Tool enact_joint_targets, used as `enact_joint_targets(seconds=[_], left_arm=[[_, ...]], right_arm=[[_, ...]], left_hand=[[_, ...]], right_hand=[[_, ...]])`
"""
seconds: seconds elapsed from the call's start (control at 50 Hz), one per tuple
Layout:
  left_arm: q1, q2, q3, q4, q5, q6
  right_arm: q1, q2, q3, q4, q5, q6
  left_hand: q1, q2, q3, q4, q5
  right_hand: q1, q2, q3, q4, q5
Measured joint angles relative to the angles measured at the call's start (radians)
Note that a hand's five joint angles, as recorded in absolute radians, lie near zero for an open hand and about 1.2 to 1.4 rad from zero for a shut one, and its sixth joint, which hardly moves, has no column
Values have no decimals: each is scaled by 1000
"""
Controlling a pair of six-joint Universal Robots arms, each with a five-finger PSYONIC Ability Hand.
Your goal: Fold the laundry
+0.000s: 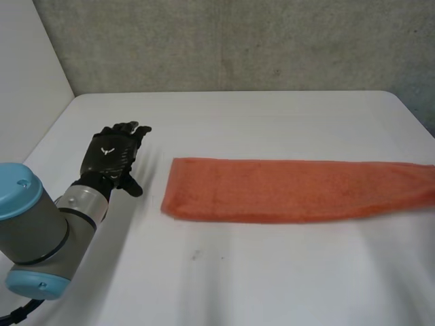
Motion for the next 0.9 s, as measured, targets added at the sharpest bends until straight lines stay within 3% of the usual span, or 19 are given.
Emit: enact_joint_targets(seconds=[0.06, 0.26, 0.32, 0.48, 0.62, 0.64, 0.68, 0.7, 0.74, 0.9], left_arm=[[0, 1, 0, 0, -1, 0], [5, 12, 0, -2, -3, -1], [7, 17, 0, -2, -4, -2], [8, 23, 0, -3, -27, -6], [7, 23, 0, -3, -37, -6], [7, 24, 0, -4, -37, -7], [4, 24, 0, -4, -36, -7], [3, 24, 0, -5, -36, -7], [0, 26, 2, -5, -34, -7], [-56, 35, 37, -6, -25, -7]], right_arm=[[51, -18, -20, -2, 8, -7], [524, -15, -176, -32, -30, 55], [685, 39, -235, -62, -74, 66], [949, 224, -348, -103, -236, 68], [1031, 346, -384, -52, -307, 58], [1034, 351, -385, -47, -308, 58], [1039, 357, -387, -29, -304, 57], [1039, 353, -387, -24, -300, 59], [1035, 335, -384, -16, -287, 64], [936, 161, -296, 0, -157, 192]], left_hand=[[0, 0, 0, 0, 0], [0, 0, 0, 0, 0], [0, 0, 0, 0, 0], [0, 0, 0, 0, 0], [0, 0, 0, 0, 0], [0, 0, 0, 0, 0], [0, 0, 0, 0, 0], [0, 0, 0, 0, 0], [0, 0, 0, 0, 0], [0, 0, 0, 0, 0]], right_hand=[[9, 0, 1, 2, 5], [9, 0, 6, 2, 9], [9, 0, 6, 2, 9], [9, 0, 6, 2, 9], [-3, -47, -44, -51, -25], [-71, -121, -118, -126, -86], [-537, -608, -596, -604, -554], [-537, -608, -596, -604, -554], [-728, -917, -914, -920, -863], [-739, -959, -969, -957, -897]])
